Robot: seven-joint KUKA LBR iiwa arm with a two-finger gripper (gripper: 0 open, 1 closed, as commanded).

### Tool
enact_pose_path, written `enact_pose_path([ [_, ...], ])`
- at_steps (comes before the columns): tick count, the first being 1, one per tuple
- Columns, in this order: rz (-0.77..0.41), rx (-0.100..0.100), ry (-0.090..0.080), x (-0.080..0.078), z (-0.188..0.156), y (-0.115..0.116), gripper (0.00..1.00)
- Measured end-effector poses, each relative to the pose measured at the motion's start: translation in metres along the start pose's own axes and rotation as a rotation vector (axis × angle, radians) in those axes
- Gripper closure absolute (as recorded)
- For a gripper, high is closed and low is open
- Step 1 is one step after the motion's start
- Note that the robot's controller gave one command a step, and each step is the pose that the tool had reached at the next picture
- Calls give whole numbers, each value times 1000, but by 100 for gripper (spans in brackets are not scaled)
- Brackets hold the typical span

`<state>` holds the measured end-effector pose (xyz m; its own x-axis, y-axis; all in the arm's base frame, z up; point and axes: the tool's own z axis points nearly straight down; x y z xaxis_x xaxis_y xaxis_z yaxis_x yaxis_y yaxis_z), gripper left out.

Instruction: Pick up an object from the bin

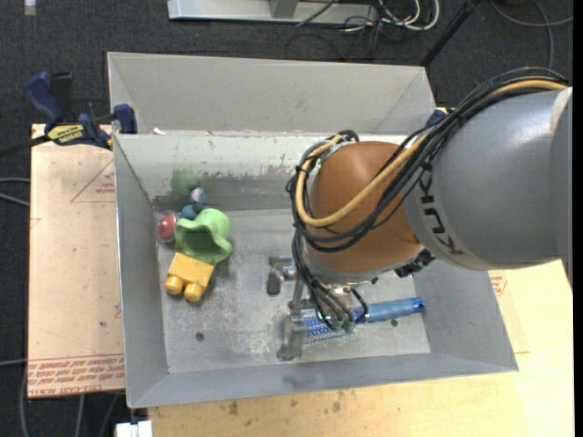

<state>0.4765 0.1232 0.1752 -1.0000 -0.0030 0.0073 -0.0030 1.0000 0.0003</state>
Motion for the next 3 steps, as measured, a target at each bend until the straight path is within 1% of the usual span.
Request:
enact_pose_path([
  [1, -14, 3, -8, -32, 22, -76, 0],
  [2, -280, 0, -22, -11, 104, -72, 0],
  [3, -279, 0, -7, -7, 106, -72, 100],
])
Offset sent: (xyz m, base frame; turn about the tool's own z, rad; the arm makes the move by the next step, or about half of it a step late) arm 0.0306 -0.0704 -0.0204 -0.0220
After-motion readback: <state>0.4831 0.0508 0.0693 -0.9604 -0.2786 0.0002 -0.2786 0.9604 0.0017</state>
